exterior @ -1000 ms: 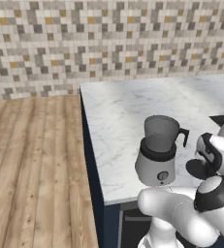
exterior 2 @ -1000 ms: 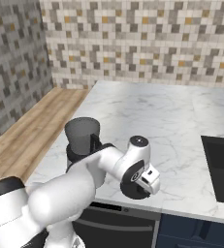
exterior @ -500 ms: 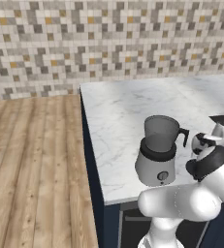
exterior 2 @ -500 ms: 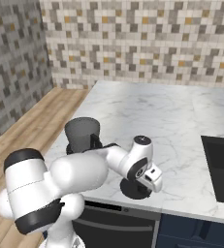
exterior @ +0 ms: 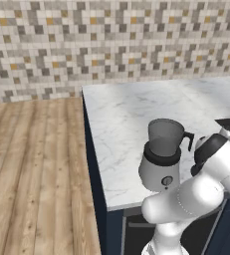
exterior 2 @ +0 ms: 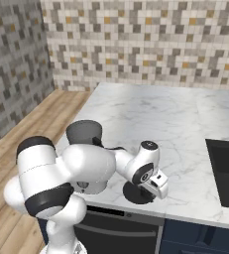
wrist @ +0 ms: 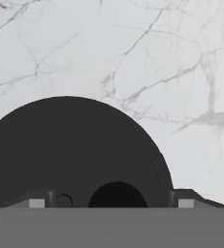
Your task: Close the lid blender by securely placing the lid on top.
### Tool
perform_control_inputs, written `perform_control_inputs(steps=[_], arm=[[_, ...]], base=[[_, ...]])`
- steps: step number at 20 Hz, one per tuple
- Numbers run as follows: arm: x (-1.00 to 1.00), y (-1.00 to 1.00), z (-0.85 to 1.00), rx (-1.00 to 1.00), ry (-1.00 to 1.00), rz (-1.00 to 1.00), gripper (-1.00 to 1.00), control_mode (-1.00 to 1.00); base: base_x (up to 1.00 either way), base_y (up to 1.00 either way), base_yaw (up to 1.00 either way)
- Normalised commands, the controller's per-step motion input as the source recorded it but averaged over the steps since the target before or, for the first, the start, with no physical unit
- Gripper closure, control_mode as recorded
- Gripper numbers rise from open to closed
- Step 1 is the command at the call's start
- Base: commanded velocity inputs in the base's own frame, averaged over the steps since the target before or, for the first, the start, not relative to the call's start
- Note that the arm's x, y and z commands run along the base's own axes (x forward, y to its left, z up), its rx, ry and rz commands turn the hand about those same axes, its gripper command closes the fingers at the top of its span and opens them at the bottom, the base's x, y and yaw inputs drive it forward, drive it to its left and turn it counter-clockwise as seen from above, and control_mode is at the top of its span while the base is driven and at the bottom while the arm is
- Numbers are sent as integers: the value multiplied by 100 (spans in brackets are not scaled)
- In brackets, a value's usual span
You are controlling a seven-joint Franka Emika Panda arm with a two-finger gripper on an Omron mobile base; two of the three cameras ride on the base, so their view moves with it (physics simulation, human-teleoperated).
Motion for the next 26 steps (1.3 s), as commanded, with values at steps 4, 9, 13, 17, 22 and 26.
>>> perform_control_inputs(steps=[4,9,13,17,22,26], arm=[[-1,15,-11,0,0,0,100,-100],[-15,0,6,0,-5,0,100,-100],[-26,0,60,0,-19,0,100,-100],[-17,4,88,0,-20,0,100,-100],[-1,4,99,0,-8,0,100,-100],[0,0,98,0,-7,0,100,-100]], base=[[0,0,0],[0,0,0],[0,0,0],[0,0,0],[0,0,0],[0,0,0]])
